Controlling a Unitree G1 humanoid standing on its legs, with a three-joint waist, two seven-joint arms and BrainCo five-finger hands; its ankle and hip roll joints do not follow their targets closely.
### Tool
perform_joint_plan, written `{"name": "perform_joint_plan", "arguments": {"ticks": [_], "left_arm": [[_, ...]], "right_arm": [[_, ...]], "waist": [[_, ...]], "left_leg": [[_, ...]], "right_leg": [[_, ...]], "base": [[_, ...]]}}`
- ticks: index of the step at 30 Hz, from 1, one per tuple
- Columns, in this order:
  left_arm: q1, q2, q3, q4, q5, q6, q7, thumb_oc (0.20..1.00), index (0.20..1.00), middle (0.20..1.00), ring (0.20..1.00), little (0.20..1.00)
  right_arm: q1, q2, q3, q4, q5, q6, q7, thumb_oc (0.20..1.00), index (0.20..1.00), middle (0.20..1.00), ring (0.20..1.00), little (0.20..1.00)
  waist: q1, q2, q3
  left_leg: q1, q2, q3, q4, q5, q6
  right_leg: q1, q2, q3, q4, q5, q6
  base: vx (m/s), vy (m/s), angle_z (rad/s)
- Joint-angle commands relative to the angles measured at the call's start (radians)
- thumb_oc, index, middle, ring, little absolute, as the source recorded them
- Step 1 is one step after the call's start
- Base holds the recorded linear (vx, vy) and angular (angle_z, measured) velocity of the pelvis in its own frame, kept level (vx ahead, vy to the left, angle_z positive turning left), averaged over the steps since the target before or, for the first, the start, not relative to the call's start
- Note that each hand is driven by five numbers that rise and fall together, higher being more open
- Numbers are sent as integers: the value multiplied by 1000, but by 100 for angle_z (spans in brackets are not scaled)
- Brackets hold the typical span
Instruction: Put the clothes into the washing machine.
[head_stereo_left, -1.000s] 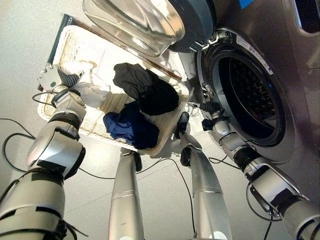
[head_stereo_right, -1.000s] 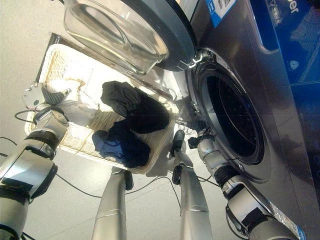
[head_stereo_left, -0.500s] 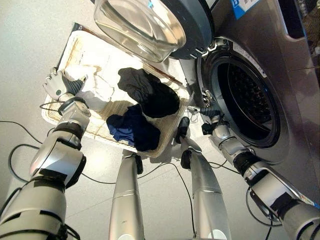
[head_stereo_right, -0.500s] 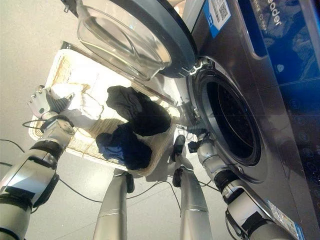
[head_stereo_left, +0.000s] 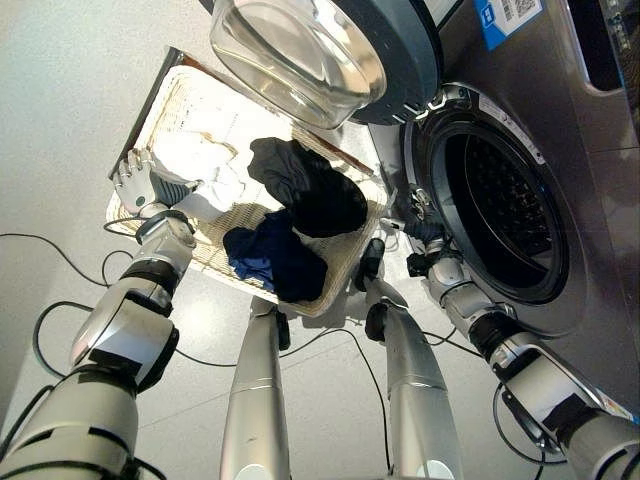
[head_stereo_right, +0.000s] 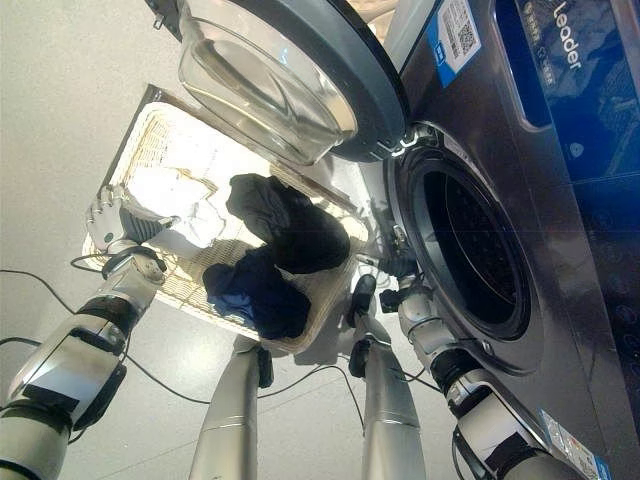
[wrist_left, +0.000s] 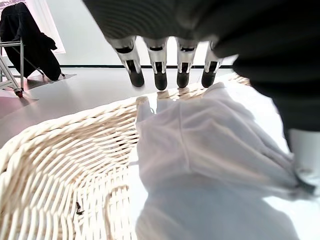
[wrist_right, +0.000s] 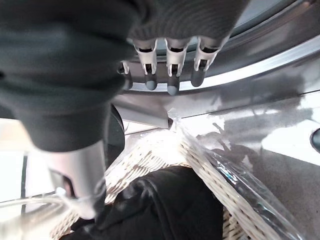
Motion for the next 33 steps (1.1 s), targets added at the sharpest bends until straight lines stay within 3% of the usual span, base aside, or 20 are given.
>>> {"name": "perform_joint_plan", "arguments": {"ticks": [1,4,7,9,10,15,18,24,29,33], "left_arm": [[8,-14,39,-9,5,4,-7,1000,1000,1000,1000,1000],[15,-11,42,-12,-1,-25,20,1000,1000,1000,1000,1000],[20,-11,56,-34,40,-89,123,1000,1000,1000,1000,1000],[24,-4,59,-54,117,-144,196,1000,1000,1000,1000,1000],[37,7,56,-86,240,-177,261,1000,1000,1000,1000,1000],[130,12,31,-171,515,-202,430,1000,1000,1000,1000,1000],[158,10,8,-164,580,-194,476,1000,1000,1000,1000,1000],[194,18,-22,-133,632,-171,512,1000,1000,1000,1000,1000],[193,31,-60,-102,663,-148,467,1000,1000,1000,1000,1000],[183,51,-129,-62,659,-113,352,1000,1000,1000,1000,1000]], "right_arm": [[51,-42,-36,-64,18,-15,12,1000,1000,1000,1000,1000],[54,-45,-31,-65,25,-14,8,1000,1000,1000,1000,1000],[59,-43,-30,-66,27,-17,5,1000,1000,1000,1000,1000],[69,-40,-33,-65,23,-23,6,1000,1000,1000,1000,1000],[87,-43,-36,-76,23,-26,3,1000,1000,1000,1000,1000],[151,-52,-54,-105,13,-41,1,1000,1000,1000,1000,1000],[161,-54,-60,-89,10,-63,9,1000,1000,1000,1000,1000],[171,-68,-68,-69,4,-81,28,1000,1000,1000,1000,1000],[164,-85,-72,-57,12,-82,47,1000,1000,1000,1000,1000],[154,-105,-69,-52,23,-81,59,1000,1000,1000,1000,1000]], "waist": [[13,44,-17],[14,44,-17],[16,44,-17],[18,44,-17],[22,43,-17],[34,51,-17],[37,56,-17],[35,63,-17],[31,68,-17],[22,75,-17]], "left_leg": [[-10,-61,18,-53,22,-19],[-8,-61,16,-49,21,-18],[-11,-62,14,-43,17,-19],[-11,-63,12,-39,14,-19],[-12,-66,11,-37,10,-20],[-17,-74,0,-31,1,-19],[-24,-73,1,-25,-4,-17],[-31,-71,4,-17,-9,-17],[-35,-70,10,-13,-8,-16],[-40,-70,17,-17,-3,-18]], "right_leg": [[18,6,-18,52,-49,119],[20,5,-18,54,-50,118],[18,3,-17,57,-52,117],[18,1,-18,57,-53,117],[21,-2,-23,51,-51,118],[21,-8,-37,45,-48,119],[14,-12,-39,50,-51,117],[7,-14,-39,53,-54,116],[1,-14,-36,54,-51,116],[-5,-12,-29,40,-41,118]], "base": [[0,0,0],[0,0,0],[0,0,0],[15,-25,0],[22,-50,0],[14,-35,0],[0,0,0],[0,0,0],[0,0,0],[0,0,0]]}}
